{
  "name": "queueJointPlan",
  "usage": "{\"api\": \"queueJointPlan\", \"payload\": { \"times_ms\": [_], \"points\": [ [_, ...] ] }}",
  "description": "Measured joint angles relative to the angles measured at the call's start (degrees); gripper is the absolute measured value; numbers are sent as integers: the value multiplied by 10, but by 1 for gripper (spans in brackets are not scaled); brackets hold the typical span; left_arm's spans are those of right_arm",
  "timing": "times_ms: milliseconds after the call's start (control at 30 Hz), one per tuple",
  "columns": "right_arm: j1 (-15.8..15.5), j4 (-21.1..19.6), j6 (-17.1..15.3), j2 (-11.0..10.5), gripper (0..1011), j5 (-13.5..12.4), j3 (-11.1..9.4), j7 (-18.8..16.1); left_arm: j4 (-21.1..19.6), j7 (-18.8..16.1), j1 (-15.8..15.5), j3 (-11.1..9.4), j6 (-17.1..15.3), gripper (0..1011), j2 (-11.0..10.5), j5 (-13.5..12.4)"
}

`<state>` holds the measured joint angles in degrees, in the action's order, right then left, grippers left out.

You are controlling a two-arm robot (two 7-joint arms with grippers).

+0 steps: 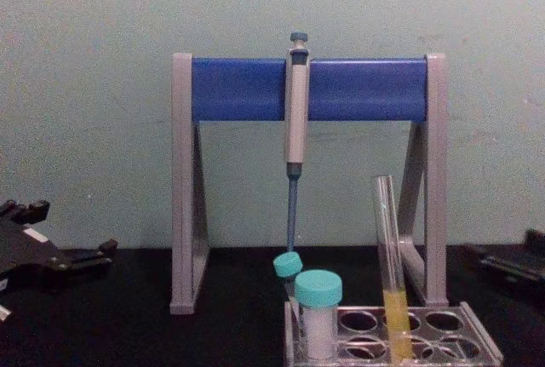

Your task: Pick up the test tube from the test tube rack, shake it, then place it back into the test tube rack.

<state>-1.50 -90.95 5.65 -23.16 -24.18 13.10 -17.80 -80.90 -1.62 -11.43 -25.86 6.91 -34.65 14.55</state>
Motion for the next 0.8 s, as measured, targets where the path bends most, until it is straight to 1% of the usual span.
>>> {"api": "queueJointPlan", "payload": {
  "times_ms": [33,67,133,200,233,300,333,500,667,800],
  "points": [
    [-3,0,2,2,1000,4,-3,8,0,0,0,0,0,1010,0,0],
    [-7,0,6,8,1000,14,-10,24,0,0,0,0,0,1010,0,0],
    [-10,2,8,13,1000,23,-16,39,0,0,0,0,0,1010,0,0],
    [-11,6,9,17,1000,31,-20,49,0,0,0,0,0,1010,0,0],
    [-12,10,9,21,1000,39,-22,58,0,0,0,0,0,1010,0,0],
    [-12,15,8,23,1000,47,-24,64,0,0,0,0,0,1010,0,0],
    [-12,21,7,26,1000,55,-24,70,0,0,0,0,0,1009,0,0],
    [-10,42,-1,35,1000,81,-24,83,0,0,0,0,0,1010,0,0],
    [-6,58,-11,41,1000,99,-21,87,0,0,0,0,0,1010,0,0],
    [-3,69,-17,46,1000,106,-20,84,0,0,0,0,0,1010,0,0]
  ]
}}
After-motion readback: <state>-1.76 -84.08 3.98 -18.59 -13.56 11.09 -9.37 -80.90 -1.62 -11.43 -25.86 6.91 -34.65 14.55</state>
